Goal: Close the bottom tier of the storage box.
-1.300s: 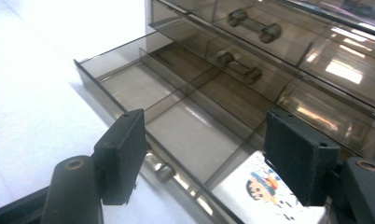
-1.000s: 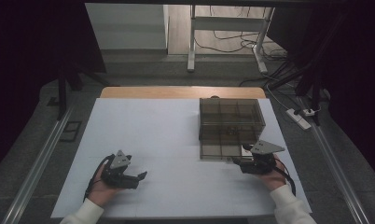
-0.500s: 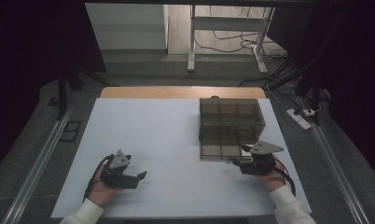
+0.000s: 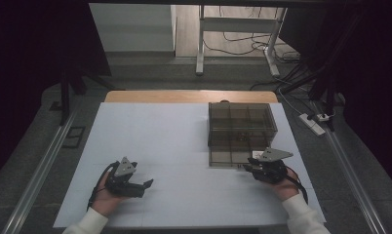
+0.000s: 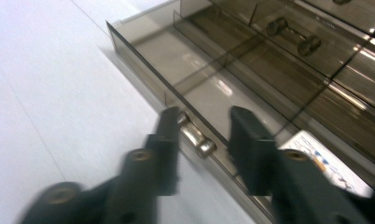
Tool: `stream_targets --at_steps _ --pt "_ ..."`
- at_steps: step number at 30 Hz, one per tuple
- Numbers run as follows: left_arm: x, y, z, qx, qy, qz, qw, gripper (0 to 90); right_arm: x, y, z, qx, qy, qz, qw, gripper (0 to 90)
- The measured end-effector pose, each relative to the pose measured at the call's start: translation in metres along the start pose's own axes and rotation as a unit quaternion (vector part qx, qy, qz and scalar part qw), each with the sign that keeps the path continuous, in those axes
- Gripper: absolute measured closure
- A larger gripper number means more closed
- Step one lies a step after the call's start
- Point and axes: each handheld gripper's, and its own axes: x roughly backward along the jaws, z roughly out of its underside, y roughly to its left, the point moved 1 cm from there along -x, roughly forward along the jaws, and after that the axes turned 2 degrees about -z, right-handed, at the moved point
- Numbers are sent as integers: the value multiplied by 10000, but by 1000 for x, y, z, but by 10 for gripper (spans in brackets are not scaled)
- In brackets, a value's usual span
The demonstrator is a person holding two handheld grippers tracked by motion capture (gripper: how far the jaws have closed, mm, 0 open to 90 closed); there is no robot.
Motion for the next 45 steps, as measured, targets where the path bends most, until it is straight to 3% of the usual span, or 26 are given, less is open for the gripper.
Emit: stream_targets --at_steps 6,15,20,31,45 --pt "0 0 0 -2 -3 4 10000 123 2 1 1 97 134 57 9998 889" --pt "1 -1 0 -40 -24 33 10000 123 4 1 2 -79 286 174 9994 892" --pt "1 0 0 -25 -32 37 10000 124 -1 2 3 -63 451 111 9989 892" --pt "1 0 0 -35 -25 34 10000 124 -4 -2 9 -23 769 227 9968 892" --pt "0 -1 0 -49 -14 30 10000 124 -8 0 9 36 752 315 9967 892"
